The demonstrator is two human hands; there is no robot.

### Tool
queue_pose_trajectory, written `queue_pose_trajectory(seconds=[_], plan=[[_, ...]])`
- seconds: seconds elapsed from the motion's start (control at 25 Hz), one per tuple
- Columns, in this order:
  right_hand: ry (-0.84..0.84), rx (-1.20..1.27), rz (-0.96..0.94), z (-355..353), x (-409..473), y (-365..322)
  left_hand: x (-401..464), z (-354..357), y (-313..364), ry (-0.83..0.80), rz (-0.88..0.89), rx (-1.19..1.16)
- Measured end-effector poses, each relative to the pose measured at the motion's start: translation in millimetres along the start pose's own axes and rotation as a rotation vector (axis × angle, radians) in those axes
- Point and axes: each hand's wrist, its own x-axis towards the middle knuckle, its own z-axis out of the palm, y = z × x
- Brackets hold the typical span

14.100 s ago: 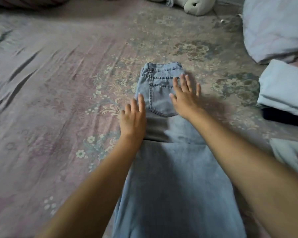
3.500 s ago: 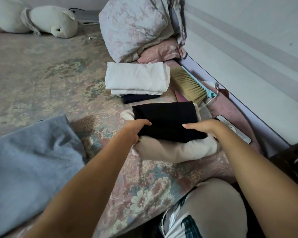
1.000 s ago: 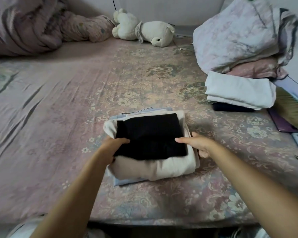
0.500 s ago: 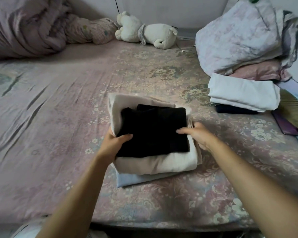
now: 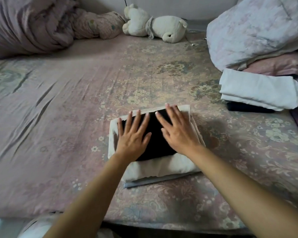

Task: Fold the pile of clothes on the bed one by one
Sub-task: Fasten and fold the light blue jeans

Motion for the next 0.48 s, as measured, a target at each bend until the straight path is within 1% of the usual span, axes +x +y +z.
queue_pose_trajectory(seconds=[0.04,0.08,0.12,0.16,0.24,0.32,0.4,0.48], plan=[[-0.102,-0.022,-0.024,7,-4,-2,4,10,9,-0.034,0.083,0.006],[-0.227,-0.055,0.037,17,-10,0,6,24,15,-0.075,0.126,0.011],[-0.350,-0.066,0.132,24,-17,4,4,39,19,-0.139,0.130,0.022],[-0.379,-0.050,0.181,36,-25,8,-1,53,18,-0.172,0.125,0.062],[-0.423,-0.043,0.231,44,-27,12,-1,68,12,-0.238,0.121,0.107],[-0.445,-0.049,0.172,38,-21,13,1,69,11,-0.266,0.118,0.114],[-0.411,-0.027,0.139,24,-22,16,4,59,16,-0.232,0.119,0.105],[-0.353,-0.007,0.167,3,-27,37,22,45,36,-0.141,0.150,0.062]])
